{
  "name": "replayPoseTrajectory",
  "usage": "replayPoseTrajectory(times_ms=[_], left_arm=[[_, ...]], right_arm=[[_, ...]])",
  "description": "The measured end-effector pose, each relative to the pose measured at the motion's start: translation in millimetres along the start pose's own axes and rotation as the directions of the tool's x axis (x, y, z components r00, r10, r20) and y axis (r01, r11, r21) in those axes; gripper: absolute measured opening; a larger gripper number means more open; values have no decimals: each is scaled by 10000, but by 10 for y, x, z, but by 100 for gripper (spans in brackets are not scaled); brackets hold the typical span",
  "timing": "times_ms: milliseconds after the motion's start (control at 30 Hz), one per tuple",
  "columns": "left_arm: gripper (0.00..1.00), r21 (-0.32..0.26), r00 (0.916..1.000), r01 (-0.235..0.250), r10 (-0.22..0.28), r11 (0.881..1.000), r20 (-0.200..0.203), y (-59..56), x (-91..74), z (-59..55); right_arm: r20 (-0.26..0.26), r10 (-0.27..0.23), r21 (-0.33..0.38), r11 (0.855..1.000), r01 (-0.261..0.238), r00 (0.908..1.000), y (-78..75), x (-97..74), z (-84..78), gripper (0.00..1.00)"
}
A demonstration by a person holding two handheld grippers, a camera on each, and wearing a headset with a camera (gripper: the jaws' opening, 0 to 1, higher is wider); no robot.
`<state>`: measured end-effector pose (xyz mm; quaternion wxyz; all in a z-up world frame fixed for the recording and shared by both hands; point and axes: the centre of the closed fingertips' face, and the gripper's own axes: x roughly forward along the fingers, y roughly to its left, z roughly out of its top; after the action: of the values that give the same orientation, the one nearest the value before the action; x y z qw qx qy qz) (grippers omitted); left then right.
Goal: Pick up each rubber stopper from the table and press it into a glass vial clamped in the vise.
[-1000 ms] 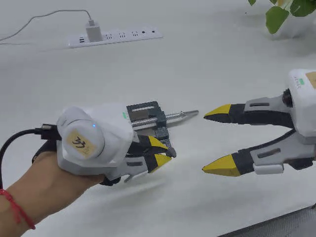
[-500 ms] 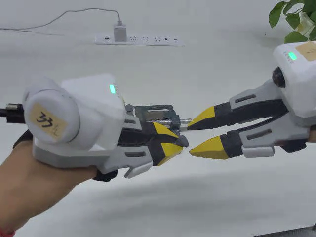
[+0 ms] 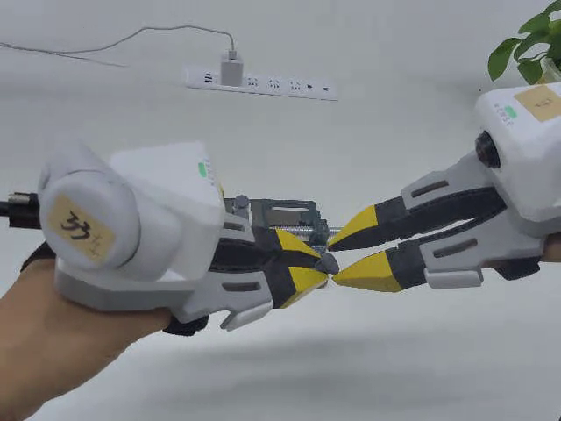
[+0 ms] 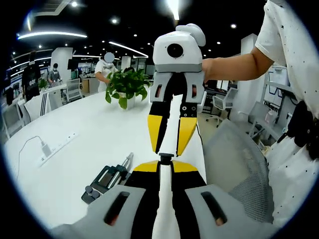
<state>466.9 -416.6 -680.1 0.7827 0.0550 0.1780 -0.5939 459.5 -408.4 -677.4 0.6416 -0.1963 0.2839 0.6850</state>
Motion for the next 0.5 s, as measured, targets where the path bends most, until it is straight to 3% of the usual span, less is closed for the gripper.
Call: replayPoseTrajectory(times_ms=[500], left_arm=[[4,6,9999,46,-46,10000,93,-9,-27,27]], right_arm=[[-76,145,-125,9998,-146,9999,21,7,37,7]])
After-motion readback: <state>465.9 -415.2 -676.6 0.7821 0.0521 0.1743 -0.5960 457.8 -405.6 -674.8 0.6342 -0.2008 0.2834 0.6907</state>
